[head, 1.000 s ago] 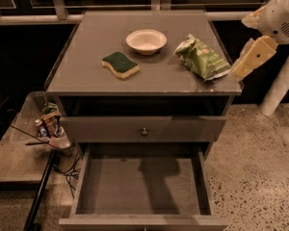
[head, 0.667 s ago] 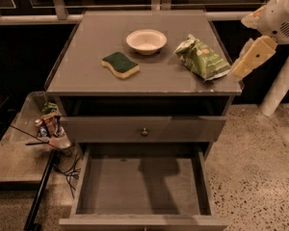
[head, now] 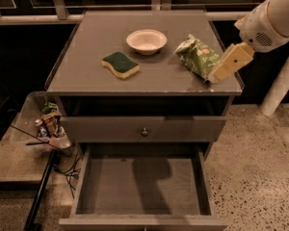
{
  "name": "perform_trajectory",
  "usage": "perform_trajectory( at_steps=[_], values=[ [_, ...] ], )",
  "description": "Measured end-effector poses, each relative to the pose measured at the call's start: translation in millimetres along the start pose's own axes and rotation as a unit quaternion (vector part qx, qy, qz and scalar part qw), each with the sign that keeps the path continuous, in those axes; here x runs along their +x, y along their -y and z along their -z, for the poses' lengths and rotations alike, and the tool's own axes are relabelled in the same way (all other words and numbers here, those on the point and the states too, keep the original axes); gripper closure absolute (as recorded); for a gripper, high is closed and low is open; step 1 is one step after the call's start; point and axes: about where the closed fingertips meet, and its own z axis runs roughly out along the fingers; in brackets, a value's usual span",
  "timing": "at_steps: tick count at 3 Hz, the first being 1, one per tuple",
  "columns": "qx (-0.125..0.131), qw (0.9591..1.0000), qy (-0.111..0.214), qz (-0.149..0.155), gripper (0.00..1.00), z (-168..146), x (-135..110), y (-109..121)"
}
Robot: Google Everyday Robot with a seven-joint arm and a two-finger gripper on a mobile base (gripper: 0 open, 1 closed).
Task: Place green jalapeno chip bag into middle drawer
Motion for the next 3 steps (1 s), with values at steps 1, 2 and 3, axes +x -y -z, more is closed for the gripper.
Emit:
perform_trajectory(
  at_steps=[1, 2, 3],
  values=[
    [0.02, 0.9988, 0.032, -0.032, 0.0, -30.0, -8.4, 9.3],
    [0.009, 0.9961, 0.073, -0.048, 0.0, -63.8, -14.5, 22.0],
    [-0.015, 0.994, 0.102, -0.038, 0.0, -94.7, -21.3, 38.3]
  ],
)
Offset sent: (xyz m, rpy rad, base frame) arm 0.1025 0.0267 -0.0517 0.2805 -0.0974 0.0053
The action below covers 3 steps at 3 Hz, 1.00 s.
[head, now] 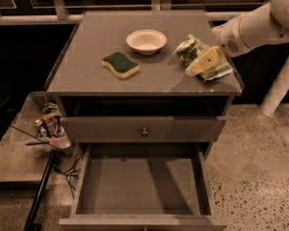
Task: Place green jalapeno chip bag into middle drawer
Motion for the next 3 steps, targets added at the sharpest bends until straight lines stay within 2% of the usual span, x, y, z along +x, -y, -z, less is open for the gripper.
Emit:
perform_trajectory(
  at_steps=[1, 3],
  values=[
    [-0.006, 0.9999, 0.006, 0.015, 0.0, -18.9, 1.2, 20.1],
    [0.01, 0.9997, -0.016, 0.019, 0.0, -35.7, 23.6, 40.2]
  ],
)
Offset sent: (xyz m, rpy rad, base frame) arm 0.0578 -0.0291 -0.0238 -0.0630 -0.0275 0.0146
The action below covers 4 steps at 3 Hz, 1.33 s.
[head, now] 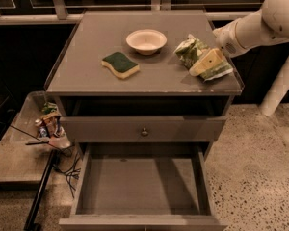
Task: Place green jalapeno chip bag into middle drawer
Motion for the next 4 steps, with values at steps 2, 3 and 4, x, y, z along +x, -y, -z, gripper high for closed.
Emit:
perform_trajectory(
  at_steps=[2, 3, 4],
  values=[
    [-0.002, 0.9999, -0.013, -0.008, 0.19, -11.9, 13.0, -5.2],
    [-0.002, 0.9999, -0.013, -0.008, 0.42, -12.0, 13.0, -5.2],
    [-0.002, 0.9999, -0.013, -0.008, 0.64, -12.0, 13.0, -5.2]
  ],
)
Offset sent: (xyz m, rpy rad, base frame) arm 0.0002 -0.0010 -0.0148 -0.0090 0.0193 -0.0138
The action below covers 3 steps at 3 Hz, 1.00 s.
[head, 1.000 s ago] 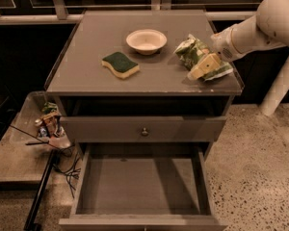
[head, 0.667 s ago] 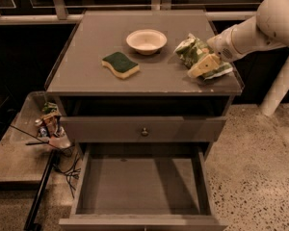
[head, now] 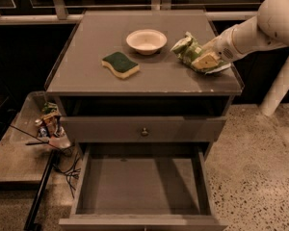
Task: Place green jalapeno chip bag into middle drawer
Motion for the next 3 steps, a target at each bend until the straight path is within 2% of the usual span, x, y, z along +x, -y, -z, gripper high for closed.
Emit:
perform_trajectory(
  at_steps=[1, 2, 3],
  values=[
    [0.0, 1.0, 0.0, 0.0, 0.87, 0.0, 0.0, 0.0],
    [0.0, 1.0, 0.0, 0.0, 1.0, -0.1, 0.0, 0.0],
    [-0.008, 0.9999, 0.004, 0.006, 1.0, 8.9, -3.3, -6.1]
  ],
)
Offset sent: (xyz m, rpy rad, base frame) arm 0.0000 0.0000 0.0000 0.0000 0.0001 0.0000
